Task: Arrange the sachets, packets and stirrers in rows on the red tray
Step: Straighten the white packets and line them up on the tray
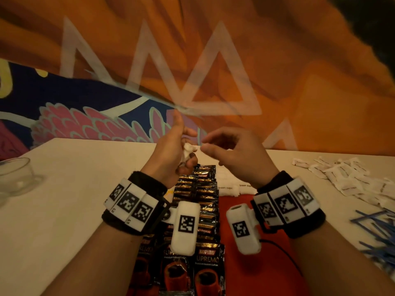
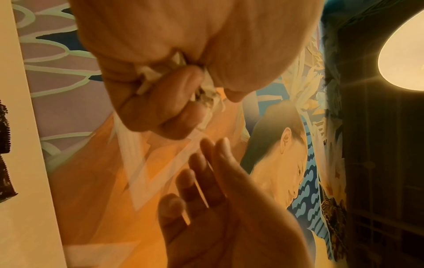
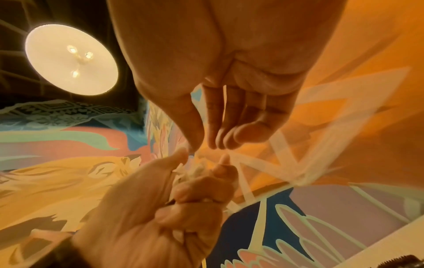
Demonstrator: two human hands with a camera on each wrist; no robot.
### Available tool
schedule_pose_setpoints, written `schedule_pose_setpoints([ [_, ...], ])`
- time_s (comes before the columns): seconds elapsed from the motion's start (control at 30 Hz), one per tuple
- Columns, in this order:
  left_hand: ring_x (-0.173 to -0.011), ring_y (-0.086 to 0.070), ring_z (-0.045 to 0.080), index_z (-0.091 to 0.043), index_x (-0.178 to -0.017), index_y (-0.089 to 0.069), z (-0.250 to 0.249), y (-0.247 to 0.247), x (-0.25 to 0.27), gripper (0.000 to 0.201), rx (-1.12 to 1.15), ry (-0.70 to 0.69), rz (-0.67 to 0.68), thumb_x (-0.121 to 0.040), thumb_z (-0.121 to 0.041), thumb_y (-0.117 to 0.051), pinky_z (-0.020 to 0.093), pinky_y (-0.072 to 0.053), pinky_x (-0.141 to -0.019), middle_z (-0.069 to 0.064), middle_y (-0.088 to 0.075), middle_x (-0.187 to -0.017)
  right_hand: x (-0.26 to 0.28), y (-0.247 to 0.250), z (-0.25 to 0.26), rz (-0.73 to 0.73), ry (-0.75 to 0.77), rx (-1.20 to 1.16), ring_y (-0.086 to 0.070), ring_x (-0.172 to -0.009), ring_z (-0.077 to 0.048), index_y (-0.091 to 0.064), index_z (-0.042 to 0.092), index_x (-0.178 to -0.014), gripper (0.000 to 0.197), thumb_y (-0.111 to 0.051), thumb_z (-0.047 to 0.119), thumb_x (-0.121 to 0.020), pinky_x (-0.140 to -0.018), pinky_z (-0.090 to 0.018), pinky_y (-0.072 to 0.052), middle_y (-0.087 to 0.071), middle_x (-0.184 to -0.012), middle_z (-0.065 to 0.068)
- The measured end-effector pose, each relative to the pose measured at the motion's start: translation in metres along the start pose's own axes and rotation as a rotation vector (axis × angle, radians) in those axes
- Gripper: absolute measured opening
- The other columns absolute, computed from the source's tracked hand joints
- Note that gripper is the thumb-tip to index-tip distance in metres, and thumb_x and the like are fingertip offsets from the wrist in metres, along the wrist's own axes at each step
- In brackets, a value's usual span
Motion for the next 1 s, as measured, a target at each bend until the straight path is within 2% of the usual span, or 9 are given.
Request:
schedule_pose_setpoints([
  [0.1,-0.039,-0.04,0.013,-0.014,-0.106,-0.047,0.004,-0.006,0.002,0.071,-0.017,0.04,0.09,-0.08,-0.078,-0.029,0.015,-0.023,-0.037,0.005,-0.046,-0.058,0.0,-0.007,-0.004,0.068,0.011,0.071,-0.065,-0.075,-0.002,-0.073,0.029,-0.094,0.016,-0.08,0.024,-0.081,-0.072,-0.022,-0.053,-0.07,-0.087,0.013],
  [0.2,-0.038,-0.041,0.013,-0.015,-0.11,-0.046,0.008,-0.007,0.001,0.067,-0.019,0.075,0.143,-0.09,-0.075,-0.025,0.015,-0.025,-0.036,0.004,-0.047,-0.057,0.004,-0.009,-0.008,0.025,0.015,0.018,-0.064,-0.071,-0.002,-0.07,0.031,-0.08,0.016,-0.08,0.018,-0.081,-0.072,-0.027,-0.054,-0.07,-0.081,0.014],
  [0.4,-0.042,-0.042,0.011,-0.014,-0.1,-0.055,0.01,-0.007,-0.001,0.062,-0.12,0.059,0.15,-0.083,-0.072,-0.039,0.016,-0.026,-0.036,-0.003,-0.054,-0.059,0.003,-0.005,-0.017,-0.035,-0.032,-0.053,-0.061,-0.065,-0.003,-0.068,0.021,-0.081,0.009,-0.074,0.017,-0.085,-0.058,-0.026,-0.046,-0.068,-0.075,0.007],
  [0.5,-0.046,-0.035,0.011,-0.012,-0.1,-0.061,0.007,-0.004,0.0,0.049,-0.291,-0.075,0.113,-0.079,-0.057,-0.059,0.022,-0.021,-0.042,-0.011,-0.058,-0.061,0.001,0.002,-0.024,-0.095,-0.058,-0.079,-0.059,-0.06,-0.009,-0.065,0.016,-0.079,0.01,-0.071,0.013,-0.086,-0.058,-0.033,-0.046,-0.067,-0.071,0.001],
  [0.63,-0.042,-0.044,0.0,-0.011,-0.099,-0.074,0.007,-0.002,-0.003,0.028,-0.428,-0.263,0.016,-0.083,-0.033,-0.072,0.018,-0.03,-0.045,0.002,-0.069,-0.089,0.0,0.004,-0.029,-0.134,-0.064,-0.195,-0.069,-0.068,-0.018,-0.061,0.015,-0.078,0.013,-0.071,0.007,-0.084,-0.06,-0.034,-0.049,-0.071,-0.072,-0.005],
  [0.73,-0.04,-0.034,0.008,-0.007,-0.096,-0.073,0.009,-0.002,-0.003,0.019,-0.37,-0.286,-0.014,-0.093,-0.024,-0.065,0.02,-0.026,-0.04,-0.01,-0.057,-0.055,0.001,0.002,-0.028,-0.11,-0.048,-0.261,-0.069,-0.071,-0.019,-0.06,0.016,-0.088,0.02,-0.078,0.009,-0.081,-0.057,-0.024,-0.048,-0.07,-0.076,-0.005],
  [0.8,-0.041,-0.026,0.011,-0.009,-0.092,-0.071,0.009,-0.002,-0.003,0.018,-0.346,-0.293,-0.026,-0.096,-0.024,-0.062,0.021,-0.021,-0.039,-0.012,-0.047,-0.046,0.001,0.001,-0.028,-0.091,-0.069,-0.288,-0.069,-0.07,-0.018,-0.062,0.016,-0.094,0.024,-0.08,0.01,-0.079,-0.056,-0.023,-0.048,-0.07,-0.073,-0.005],
  [0.93,-0.044,-0.029,0.013,-0.011,-0.083,-0.071,0.01,0.002,-0.008,0.026,-0.254,-0.292,-0.141,-0.098,-0.029,-0.059,0.021,-0.024,-0.039,-0.001,-0.046,-0.054,0.0,0.006,-0.034,-0.105,-0.162,-0.362,-0.067,-0.061,-0.012,-0.062,0.003,-0.102,0.025,-0.076,0.001,-0.081,-0.053,-0.026,-0.046,-0.063,-0.06,0.005],
  [1.0,-0.043,-0.031,0.013,-0.01,-0.082,-0.069,0.011,0.003,-0.01,0.029,-0.246,-0.321,-0.183,-0.1,-0.029,-0.057,0.02,-0.026,-0.038,0.004,-0.05,-0.06,0.0,0.01,-0.037,-0.122,-0.193,-0.386,-0.067,-0.063,-0.014,-0.061,0.007,-0.094,0.021,-0.075,-0.001,-0.081,-0.054,-0.029,-0.045,-0.057,-0.06,0.006],
])
Point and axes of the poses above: each hand's wrist, its own x-axis away from the middle knuckle, its own y-axis out of the back of the hand, z = x × y, the point moved 2 cm from there along -x, towards the middle knuckle
